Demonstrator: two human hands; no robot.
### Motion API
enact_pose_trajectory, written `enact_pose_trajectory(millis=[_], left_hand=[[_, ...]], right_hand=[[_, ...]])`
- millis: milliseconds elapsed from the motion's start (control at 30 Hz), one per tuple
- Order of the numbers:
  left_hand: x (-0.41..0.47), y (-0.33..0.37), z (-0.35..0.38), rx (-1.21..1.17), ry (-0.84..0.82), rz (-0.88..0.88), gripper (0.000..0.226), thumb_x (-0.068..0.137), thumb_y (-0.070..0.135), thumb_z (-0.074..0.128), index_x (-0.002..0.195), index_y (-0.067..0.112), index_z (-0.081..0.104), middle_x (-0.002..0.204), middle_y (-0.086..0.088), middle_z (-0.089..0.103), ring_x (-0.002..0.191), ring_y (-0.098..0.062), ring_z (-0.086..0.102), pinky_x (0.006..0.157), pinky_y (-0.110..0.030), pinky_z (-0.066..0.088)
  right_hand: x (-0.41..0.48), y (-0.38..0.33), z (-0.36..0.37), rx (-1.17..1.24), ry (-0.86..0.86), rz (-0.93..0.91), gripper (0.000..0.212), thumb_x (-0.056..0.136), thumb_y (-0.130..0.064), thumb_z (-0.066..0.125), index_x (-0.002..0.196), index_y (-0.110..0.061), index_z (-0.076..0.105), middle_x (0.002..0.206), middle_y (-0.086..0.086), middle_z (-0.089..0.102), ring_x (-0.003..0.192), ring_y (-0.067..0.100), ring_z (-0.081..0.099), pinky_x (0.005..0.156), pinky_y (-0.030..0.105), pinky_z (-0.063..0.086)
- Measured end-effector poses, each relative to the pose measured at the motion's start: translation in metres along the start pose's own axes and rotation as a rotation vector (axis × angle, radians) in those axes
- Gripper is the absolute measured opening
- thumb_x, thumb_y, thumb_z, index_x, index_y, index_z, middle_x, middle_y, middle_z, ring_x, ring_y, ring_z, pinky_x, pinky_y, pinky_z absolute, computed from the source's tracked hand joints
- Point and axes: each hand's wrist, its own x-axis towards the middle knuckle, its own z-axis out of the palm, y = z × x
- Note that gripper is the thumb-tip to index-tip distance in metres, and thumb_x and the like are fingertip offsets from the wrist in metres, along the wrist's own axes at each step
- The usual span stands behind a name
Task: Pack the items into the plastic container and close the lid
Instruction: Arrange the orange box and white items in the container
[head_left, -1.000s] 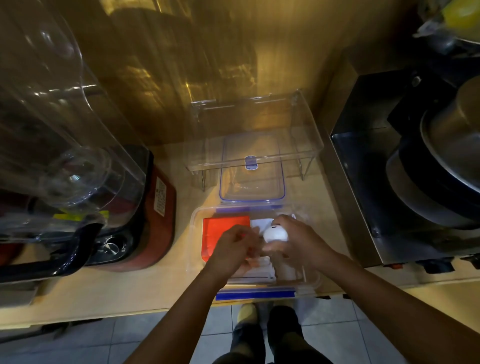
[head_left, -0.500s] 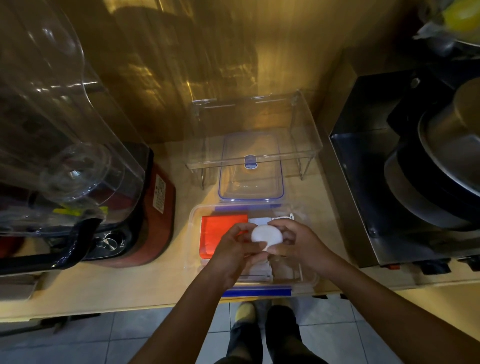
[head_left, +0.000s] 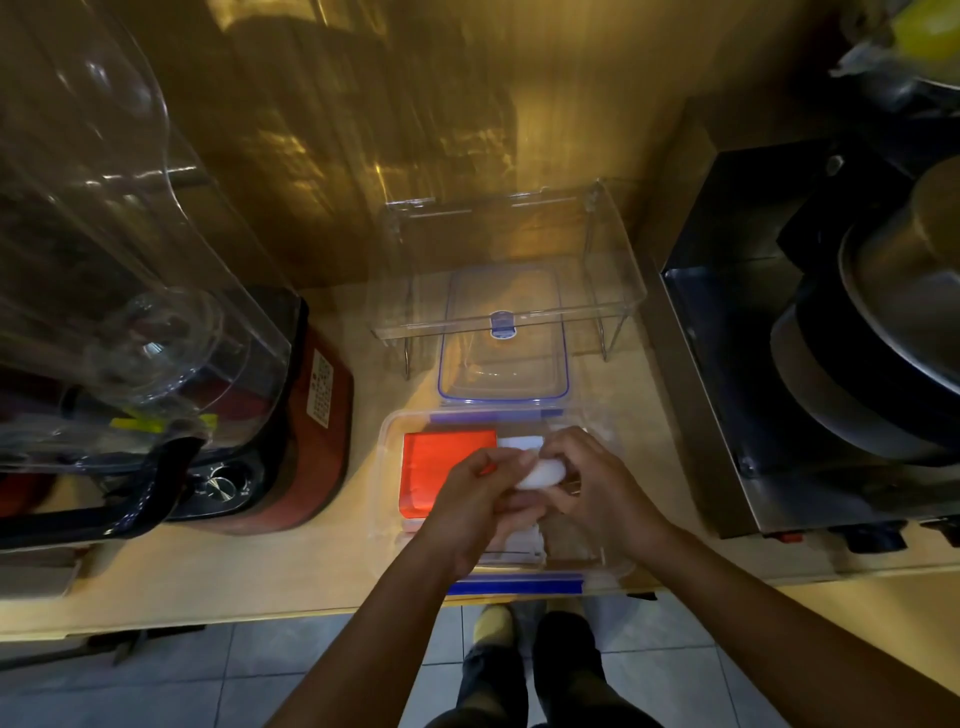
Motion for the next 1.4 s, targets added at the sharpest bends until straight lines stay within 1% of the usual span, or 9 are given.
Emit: enact_pose_trajectory(millis=[100,233,400,533,800,1033,1167,1300,1400], left_hand=[[0.0,0.0,-0.001,-0.048,0.048,0.006,0.022,0.078,-0.001,0.067,0.098,0.0,0.059,0.098,-0.02,0.066,0.082,-0.026,0.07,0.063,-0.029,0.06],[-0.002,0.001,-0.006,0.312,0.124,0.1,0.045,0.068,-0.01,0.074,0.108,0.001,0.057,0.113,-0.014,0.061,0.103,-0.031,0.061,0.079,-0.043,0.055],[-0.003,-0.003,-0.007,0.322,0.11,0.134,0.042,0.066,-0.012,0.074,0.104,0.002,0.059,0.105,-0.01,0.062,0.09,-0.023,0.061,0.079,-0.042,0.055],[0.003,-0.009,-0.006,0.565,0.099,0.267,0.038,0.068,-0.006,0.076,0.102,0.004,0.063,0.088,0.002,0.062,0.081,-0.014,0.058,0.067,-0.015,0.051],[0.014,-0.031,-0.01,1.518,0.234,0.684,0.038,0.072,0.025,0.072,0.108,0.016,0.065,0.106,-0.005,0.069,0.104,-0.026,0.058,0.092,-0.036,0.031],[0.026,-0.036,-0.015,1.699,0.135,0.784,0.03,0.062,0.014,0.075,0.091,0.013,0.07,0.097,-0.008,0.072,0.096,-0.027,0.066,0.096,-0.045,0.045],[0.03,-0.035,-0.026,1.761,0.077,0.642,0.046,0.087,0.016,0.053,0.132,0.009,0.048,0.147,-0.018,0.04,0.14,-0.03,0.03,0.117,-0.047,0.011],[0.031,-0.034,-0.035,1.815,0.064,0.604,0.052,0.095,0.021,0.041,0.145,0.019,0.027,0.158,-0.01,0.018,0.147,-0.023,0.008,0.116,-0.05,-0.01],[0.033,-0.035,-0.039,1.888,-0.009,0.598,0.048,0.097,0.03,0.038,0.144,0.029,0.027,0.16,-0.006,0.011,0.147,-0.025,0.0,0.113,-0.054,-0.012]], right_hand=[[-0.001,0.006,0.002,-0.035,-0.033,-0.07,0.029,0.073,0.004,0.07,0.1,-0.004,0.06,0.106,0.009,0.058,0.097,0.015,0.056,0.082,0.018,0.044],[0.0,0.002,-0.01,0.433,-0.175,0.226,0.041,0.074,0.019,0.062,0.105,-0.007,0.056,0.105,0.006,0.059,0.092,0.017,0.064,0.072,0.012,0.052],[0.006,-0.004,-0.018,0.604,-0.192,0.372,0.034,0.077,0.011,0.065,0.106,-0.006,0.059,0.097,0.007,0.064,0.065,0.009,0.065,0.057,0.014,0.054],[0.012,-0.006,-0.012,0.578,-0.151,0.493,0.031,0.076,0.011,0.067,0.103,0.002,0.056,0.088,0.014,0.063,0.062,0.019,0.059,0.048,0.015,0.05],[0.017,0.007,0.01,0.38,-0.062,0.577,0.033,0.073,0.01,0.07,0.069,-0.015,0.049,0.071,0.007,0.054,0.054,0.011,0.053,0.057,0.027,0.041],[0.01,0.015,0.031,0.279,0.061,0.594,0.042,0.074,0.008,0.069,0.061,-0.02,0.04,0.069,0.0,0.047,0.076,0.021,0.051,0.071,0.033,0.042],[0.011,0.013,0.033,0.266,0.07,0.627,0.044,0.078,0.007,0.067,0.058,-0.022,0.041,0.067,-0.002,0.05,0.08,0.025,0.055,0.078,0.047,0.05],[0.013,0.013,0.034,0.221,0.04,0.586,0.013,0.081,0.0,0.066,0.086,-0.011,0.062,0.082,-0.001,0.061,0.085,0.017,0.056,0.071,0.025,0.041],[0.013,0.013,0.033,0.174,-0.006,0.553,0.025,0.083,-0.003,0.065,0.108,-0.004,0.062,0.096,0.007,0.066,0.088,0.016,0.059,0.075,0.024,0.043]])
